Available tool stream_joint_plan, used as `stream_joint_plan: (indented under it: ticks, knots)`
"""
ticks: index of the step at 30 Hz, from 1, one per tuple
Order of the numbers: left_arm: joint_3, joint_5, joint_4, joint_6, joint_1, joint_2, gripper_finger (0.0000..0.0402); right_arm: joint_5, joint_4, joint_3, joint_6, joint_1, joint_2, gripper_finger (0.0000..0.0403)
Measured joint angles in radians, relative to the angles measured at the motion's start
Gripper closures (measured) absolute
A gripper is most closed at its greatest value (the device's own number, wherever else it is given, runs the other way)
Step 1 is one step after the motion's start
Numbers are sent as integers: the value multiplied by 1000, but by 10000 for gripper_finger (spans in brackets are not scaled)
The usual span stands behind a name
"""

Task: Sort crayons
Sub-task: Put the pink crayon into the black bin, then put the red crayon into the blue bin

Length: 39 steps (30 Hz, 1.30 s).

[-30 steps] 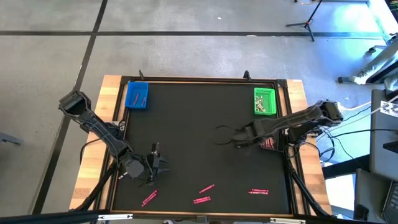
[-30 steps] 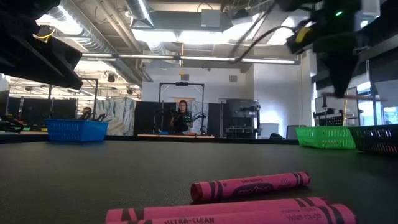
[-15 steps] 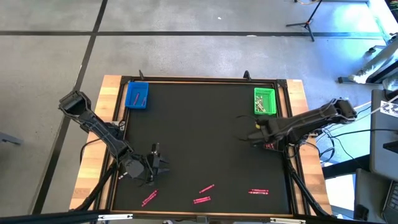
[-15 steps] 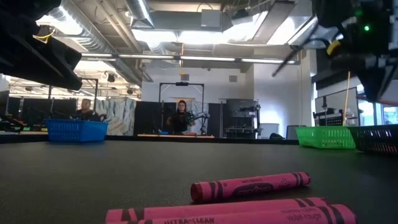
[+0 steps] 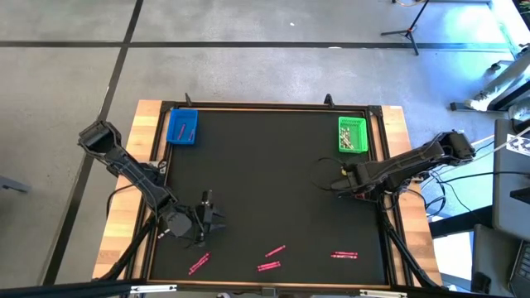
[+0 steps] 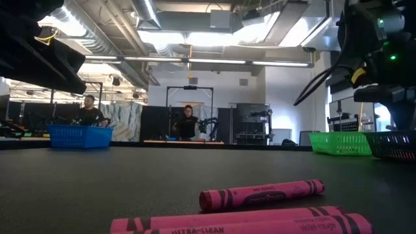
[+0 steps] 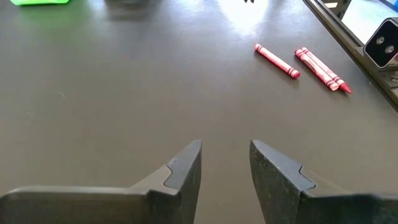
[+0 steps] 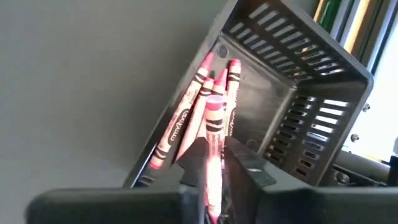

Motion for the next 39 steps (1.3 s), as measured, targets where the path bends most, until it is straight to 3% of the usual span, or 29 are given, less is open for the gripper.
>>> stream_joint_plan:
  ticks: [9,18,22,28,39]
  knots:
    - [0,-2,0,0,0,0,274,-42,-10,4,-68,0,0,246]
    - [0,-5,0,1,0,0,274,24,16,151,-166,1,0,241]
    - [0,-5,0,1,0,0,274,74,199,205,-286,27,0,240]
    - [0,-5,0,0,0,0,274,143,617,195,-561,91,14,240]
    - [0,-4,6,1,0,0,274,92,1107,194,-934,173,181,240]
